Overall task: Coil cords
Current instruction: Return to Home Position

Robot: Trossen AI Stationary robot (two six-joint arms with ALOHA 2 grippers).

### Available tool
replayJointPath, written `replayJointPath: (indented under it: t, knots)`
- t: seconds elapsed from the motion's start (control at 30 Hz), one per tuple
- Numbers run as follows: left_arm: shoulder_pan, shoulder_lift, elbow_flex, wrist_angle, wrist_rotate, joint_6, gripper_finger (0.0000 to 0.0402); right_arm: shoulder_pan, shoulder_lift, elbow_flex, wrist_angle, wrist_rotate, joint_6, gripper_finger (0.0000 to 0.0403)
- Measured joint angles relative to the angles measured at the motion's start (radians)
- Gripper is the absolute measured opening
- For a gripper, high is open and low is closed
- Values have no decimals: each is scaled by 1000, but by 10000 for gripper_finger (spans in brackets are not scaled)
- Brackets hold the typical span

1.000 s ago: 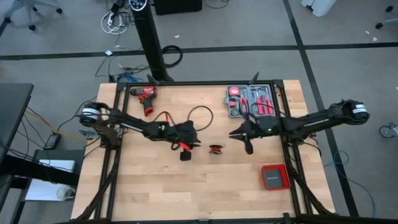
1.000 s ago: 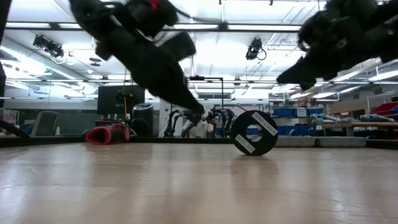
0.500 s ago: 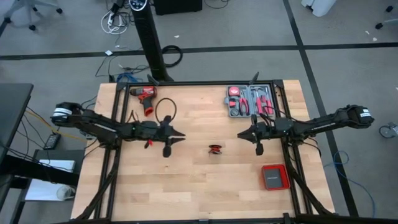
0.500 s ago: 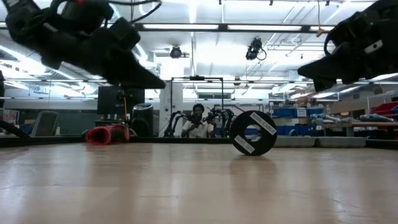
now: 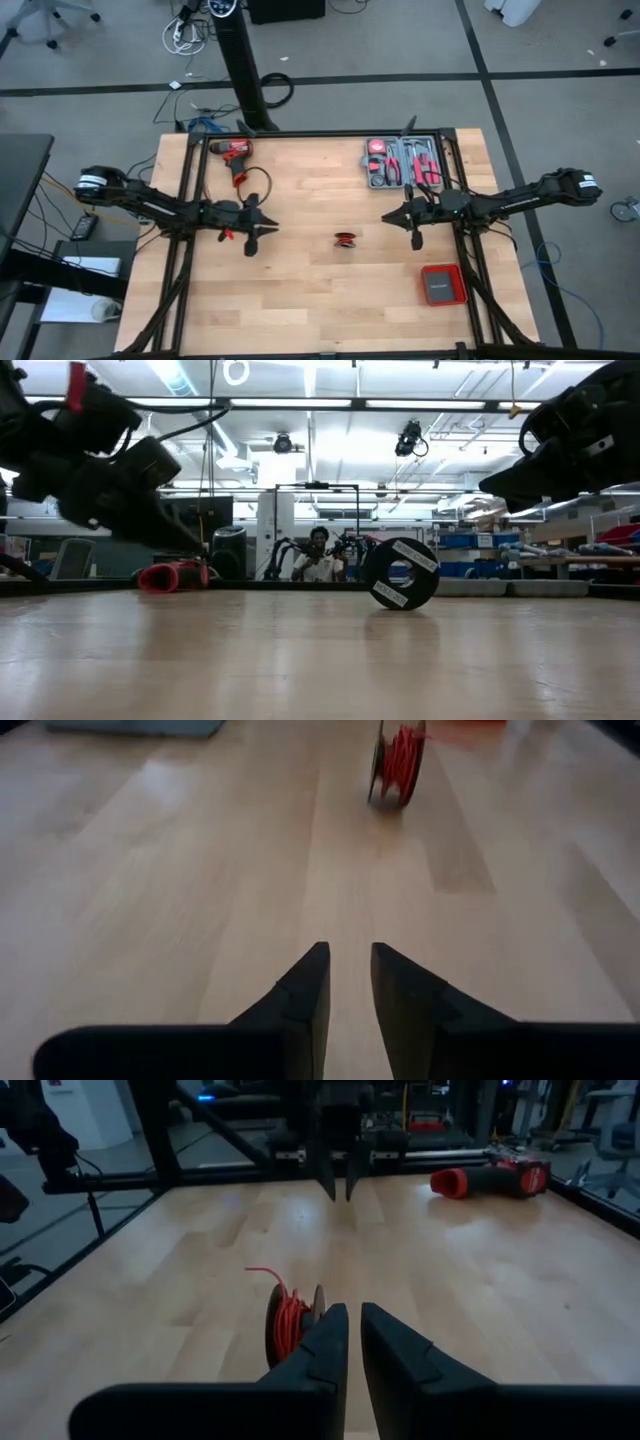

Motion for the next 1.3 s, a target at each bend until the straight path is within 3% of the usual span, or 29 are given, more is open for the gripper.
replayJointPath:
  t: [0.27,0.57,0.83,1.3]
  knots:
    - [0,-9,-105,78,0,-1,80,0,0,0,4,0,-2,34]
    - [0,-8,-96,100,-103,90,80,2,-16,0,8,1,-3,34]
    - [0,-8,-96,111,-109,92,80,2,-40,0,5,1,-3,34]
    - [0,-27,-108,49,-109,101,80,0,-409,-6,-41,1,-3,34]
